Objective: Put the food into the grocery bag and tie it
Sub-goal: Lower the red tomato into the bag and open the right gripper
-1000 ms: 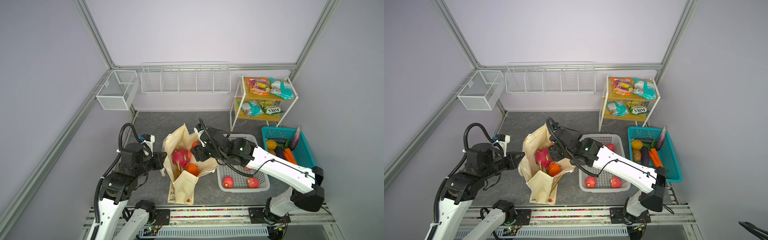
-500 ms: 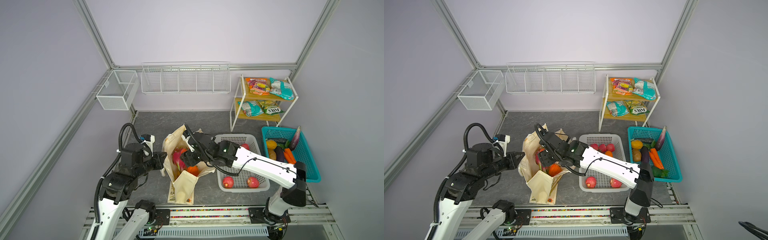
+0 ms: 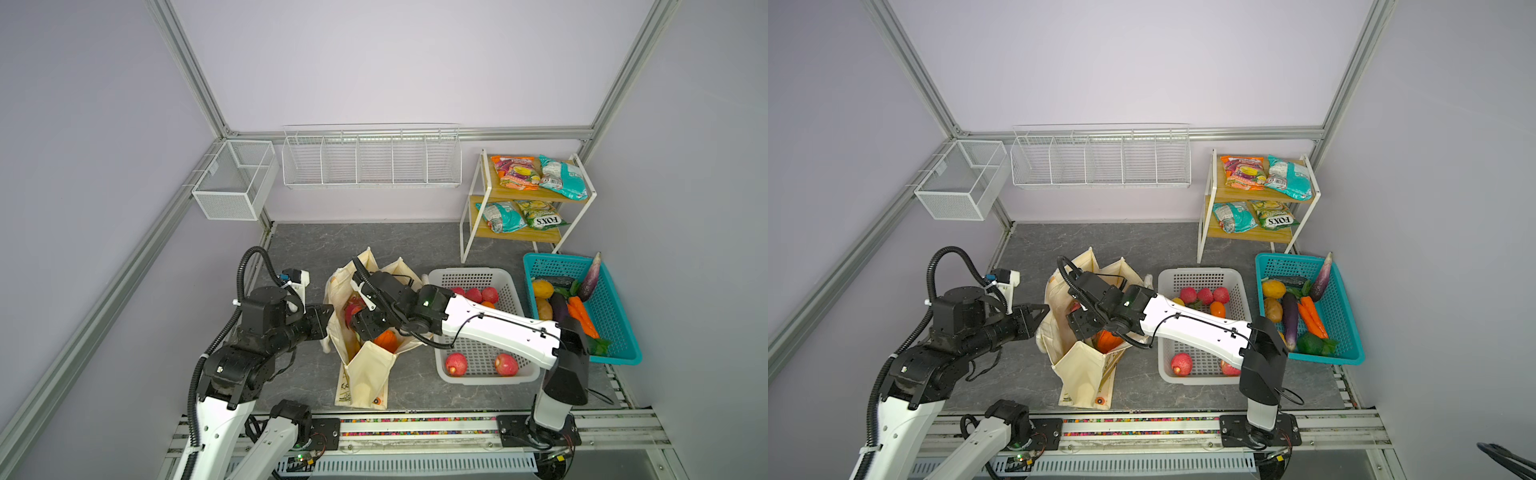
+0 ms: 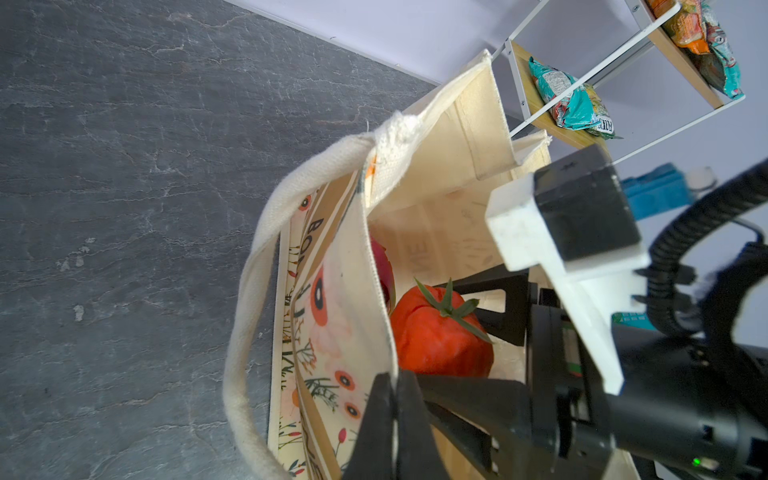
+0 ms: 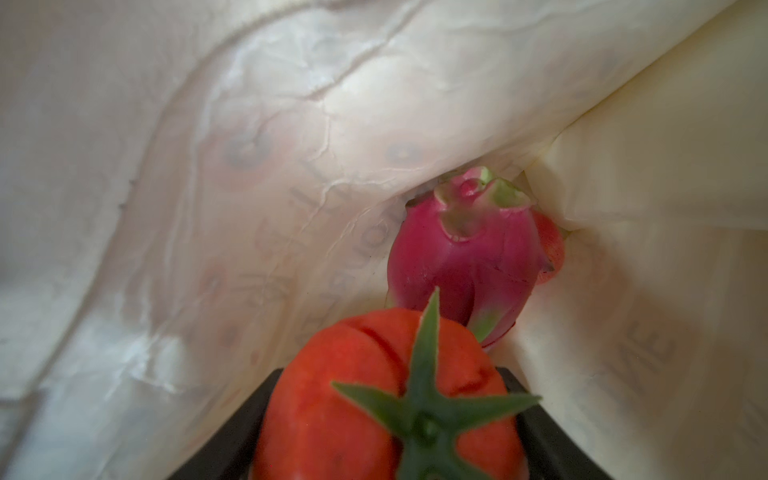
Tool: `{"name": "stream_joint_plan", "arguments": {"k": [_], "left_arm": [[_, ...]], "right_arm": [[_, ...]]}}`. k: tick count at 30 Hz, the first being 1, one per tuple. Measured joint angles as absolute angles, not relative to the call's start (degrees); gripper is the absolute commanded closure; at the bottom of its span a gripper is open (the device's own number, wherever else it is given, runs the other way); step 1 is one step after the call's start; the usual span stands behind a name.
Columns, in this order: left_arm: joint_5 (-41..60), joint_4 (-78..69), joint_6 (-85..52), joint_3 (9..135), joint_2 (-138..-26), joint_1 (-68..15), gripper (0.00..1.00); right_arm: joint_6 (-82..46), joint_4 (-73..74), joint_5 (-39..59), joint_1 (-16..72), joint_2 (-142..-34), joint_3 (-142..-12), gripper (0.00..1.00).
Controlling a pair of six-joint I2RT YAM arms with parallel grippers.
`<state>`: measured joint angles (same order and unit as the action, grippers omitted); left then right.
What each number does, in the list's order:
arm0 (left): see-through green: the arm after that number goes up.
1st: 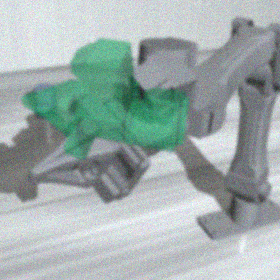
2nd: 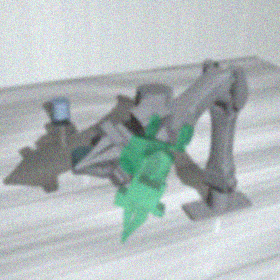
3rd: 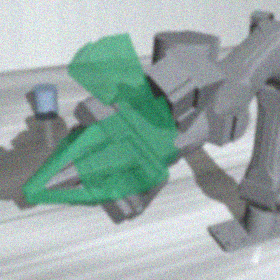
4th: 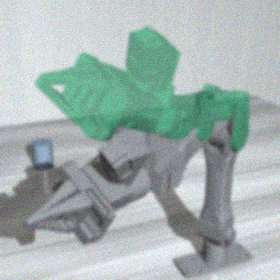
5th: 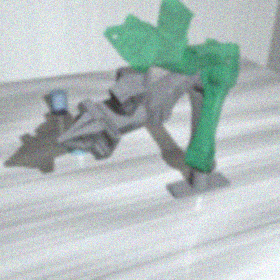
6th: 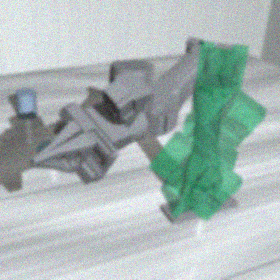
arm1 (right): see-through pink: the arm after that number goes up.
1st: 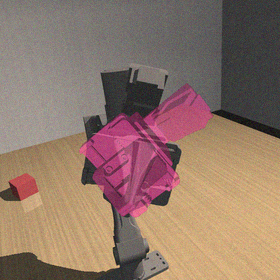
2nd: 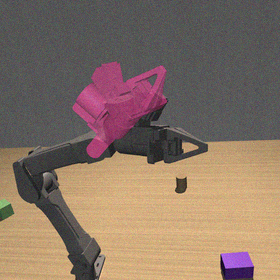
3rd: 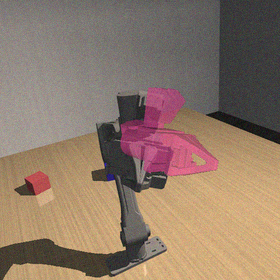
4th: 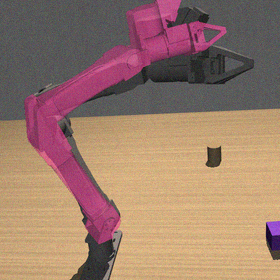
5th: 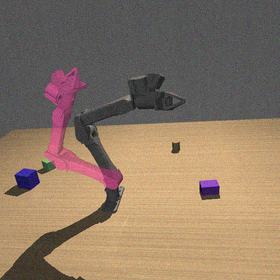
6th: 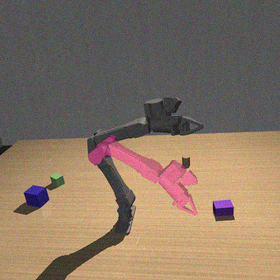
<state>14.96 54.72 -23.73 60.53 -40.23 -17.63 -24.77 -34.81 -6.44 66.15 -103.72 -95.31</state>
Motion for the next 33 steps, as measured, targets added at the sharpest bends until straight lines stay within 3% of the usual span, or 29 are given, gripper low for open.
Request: {"name": "stream_joint_plan", "arguments": {"k": [22,33], "left_arm": [[14.8,54.7,-23.7,60.5,-39.8,-17.6,1.0],[13.8,55.3,-23.4,60.6,-39.5,-17.6,1.0]], "right_arm": [[-23.0,-32.0,-7.0,63.9,-106.3,-89.6,0.28],[-20.7,-37.1,-18.0,62.1,-109.2,-89.8,0.25]]}}
